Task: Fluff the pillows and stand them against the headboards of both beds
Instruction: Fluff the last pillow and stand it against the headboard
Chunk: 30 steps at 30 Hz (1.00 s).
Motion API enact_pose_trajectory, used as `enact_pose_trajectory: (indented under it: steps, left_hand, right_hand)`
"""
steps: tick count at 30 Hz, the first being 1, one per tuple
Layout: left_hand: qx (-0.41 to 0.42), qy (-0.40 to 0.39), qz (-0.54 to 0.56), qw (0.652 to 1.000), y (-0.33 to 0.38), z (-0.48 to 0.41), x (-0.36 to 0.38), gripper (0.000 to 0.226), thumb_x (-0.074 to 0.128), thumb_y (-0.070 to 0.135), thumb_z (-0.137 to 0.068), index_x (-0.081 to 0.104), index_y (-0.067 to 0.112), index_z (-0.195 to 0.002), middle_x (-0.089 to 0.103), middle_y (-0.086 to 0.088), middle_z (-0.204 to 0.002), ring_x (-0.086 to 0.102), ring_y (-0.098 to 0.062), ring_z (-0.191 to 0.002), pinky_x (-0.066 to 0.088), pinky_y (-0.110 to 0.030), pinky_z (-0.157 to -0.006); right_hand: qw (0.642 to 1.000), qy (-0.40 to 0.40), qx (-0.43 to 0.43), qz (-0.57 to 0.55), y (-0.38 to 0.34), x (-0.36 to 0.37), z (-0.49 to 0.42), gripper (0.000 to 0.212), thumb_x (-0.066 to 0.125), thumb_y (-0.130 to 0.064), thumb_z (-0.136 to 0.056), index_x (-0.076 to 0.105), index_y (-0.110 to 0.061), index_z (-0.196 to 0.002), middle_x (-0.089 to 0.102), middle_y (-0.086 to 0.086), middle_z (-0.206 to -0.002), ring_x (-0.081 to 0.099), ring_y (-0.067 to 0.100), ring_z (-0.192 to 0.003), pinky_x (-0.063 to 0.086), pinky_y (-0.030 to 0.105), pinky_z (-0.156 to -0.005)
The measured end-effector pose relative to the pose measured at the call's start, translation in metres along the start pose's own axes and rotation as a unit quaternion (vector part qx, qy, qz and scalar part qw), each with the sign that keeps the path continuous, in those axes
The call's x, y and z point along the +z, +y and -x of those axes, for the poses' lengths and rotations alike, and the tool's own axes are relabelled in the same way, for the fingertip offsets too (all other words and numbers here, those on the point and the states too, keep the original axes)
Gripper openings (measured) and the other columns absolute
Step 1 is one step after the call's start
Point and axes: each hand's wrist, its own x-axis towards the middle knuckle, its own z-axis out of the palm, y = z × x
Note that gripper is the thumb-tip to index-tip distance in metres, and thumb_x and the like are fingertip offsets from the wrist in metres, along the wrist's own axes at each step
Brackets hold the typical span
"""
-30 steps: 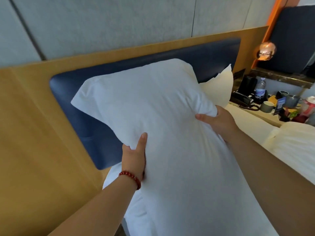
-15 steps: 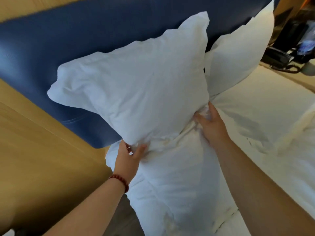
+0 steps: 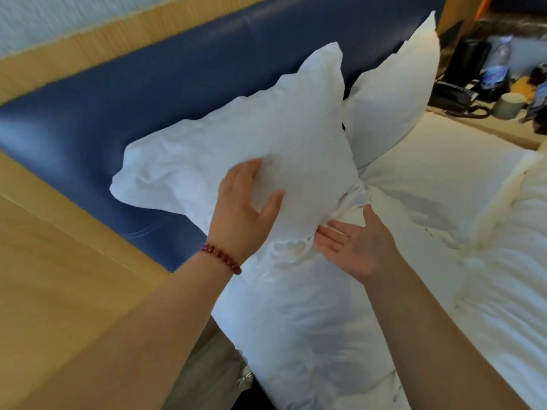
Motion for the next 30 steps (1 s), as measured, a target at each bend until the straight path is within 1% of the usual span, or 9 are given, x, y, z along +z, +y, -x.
enact_pose_trajectory:
  steps: [4,8,13,20,22,24,26,27,30]
  left_hand:
    - [0.145,0.005,-0.141,0.979,-0.009,-0.056,-0.019,0.058,0.063,0.04,-0.089,0.052,0.008,-0.135,0.051,-0.011,-0.137,0.043,-0.029,-0.128,0.029,-0.034,-0.11]
    - [0.073,-0.11,-0.28,0.951,-0.036,-0.118,-0.032,0.096,0.042,0.081,-0.074,0.038,0.015,-0.142,0.044,-0.008,-0.143,0.041,-0.033,-0.129,0.033,-0.047,-0.107]
    - [0.063,-0.249,-0.287,0.923,-0.08,-0.116,0.002,0.107,0.035,0.092,-0.065,0.029,0.023,-0.146,0.045,-0.005,-0.139,0.044,-0.03,-0.122,0.039,-0.043,-0.098]
    - [0.114,-0.204,-0.206,0.95,-0.119,-0.103,0.018,0.106,0.031,0.092,-0.066,0.036,0.02,-0.144,0.049,-0.008,-0.133,0.044,-0.03,-0.121,0.038,-0.044,-0.1]
    - [0.123,-0.202,-0.201,0.951,-0.12,-0.104,0.019,0.104,0.032,0.091,-0.066,0.038,0.02,-0.142,0.049,-0.009,-0.132,0.045,-0.031,-0.121,0.038,-0.045,-0.099]
    - [0.127,-0.206,-0.197,0.95,-0.121,-0.103,0.019,0.103,0.033,0.089,-0.067,0.038,0.019,-0.142,0.049,-0.011,-0.133,0.044,-0.032,-0.121,0.038,-0.045,-0.099]
    - [0.132,-0.207,-0.192,0.95,-0.122,-0.104,0.019,0.101,0.033,0.088,-0.069,0.038,0.018,-0.142,0.049,-0.012,-0.132,0.044,-0.033,-0.121,0.038,-0.045,-0.099]
    - [0.134,-0.207,-0.19,0.95,-0.123,-0.104,0.019,0.1,0.034,0.087,-0.069,0.038,0.018,-0.141,0.049,-0.013,-0.132,0.044,-0.033,-0.121,0.038,-0.046,-0.099]
    - [0.137,-0.203,-0.185,0.952,-0.127,-0.102,0.02,0.099,0.034,0.087,-0.07,0.038,0.018,-0.14,0.049,-0.013,-0.13,0.045,-0.034,-0.119,0.038,-0.047,-0.098]
  right_hand:
    - [1.0,-0.018,0.012,0.012,0.007,-0.001,-0.008,0.099,0.034,-0.073,-0.089,0.025,0.008,-0.146,0.035,0.024,-0.149,0.032,0.04,-0.139,0.035,0.059,-0.101]
    - [0.999,-0.033,0.017,0.017,0.013,0.004,-0.044,0.117,0.026,-0.087,-0.078,0.023,0.009,-0.144,0.044,0.02,-0.139,0.041,0.038,-0.129,0.043,0.062,-0.089]
    - [0.998,0.046,0.011,-0.034,0.048,0.0,-0.102,0.114,0.011,-0.088,-0.078,0.037,0.0,-0.145,0.058,0.021,-0.123,0.048,0.038,-0.125,0.041,0.058,-0.091]
    - [0.985,0.098,-0.131,0.063,0.079,-0.024,-0.072,0.086,0.023,-0.071,-0.093,0.054,-0.001,-0.13,0.058,0.016,-0.133,0.056,0.029,-0.121,0.047,0.038,-0.093]
    - [0.899,0.178,-0.231,0.325,0.092,-0.026,-0.053,0.053,0.03,-0.048,-0.102,0.071,-0.015,-0.111,0.067,0.006,-0.123,0.061,0.019,-0.114,0.047,0.021,-0.089]
    - [0.675,0.155,-0.307,0.653,0.101,-0.03,-0.04,0.036,0.038,-0.033,-0.104,0.071,-0.024,-0.114,0.066,-0.004,-0.125,0.057,0.012,-0.118,0.033,0.006,-0.096]
    - [0.436,0.04,-0.292,0.85,0.103,-0.035,-0.036,0.041,0.04,-0.038,-0.103,0.06,-0.018,-0.133,0.057,-0.002,-0.139,0.047,0.014,-0.131,0.021,0.012,-0.109]
    - [0.355,-0.001,-0.262,0.897,0.102,-0.036,-0.037,0.051,0.036,-0.046,-0.101,0.051,-0.017,-0.141,0.048,-0.001,-0.147,0.038,0.015,-0.138,0.017,0.021,-0.115]
    - [0.218,-0.062,-0.206,0.952,0.093,-0.032,-0.051,0.075,0.019,-0.066,-0.095,0.029,-0.02,-0.153,0.028,-0.003,-0.158,0.017,0.017,-0.148,0.005,0.035,-0.121]
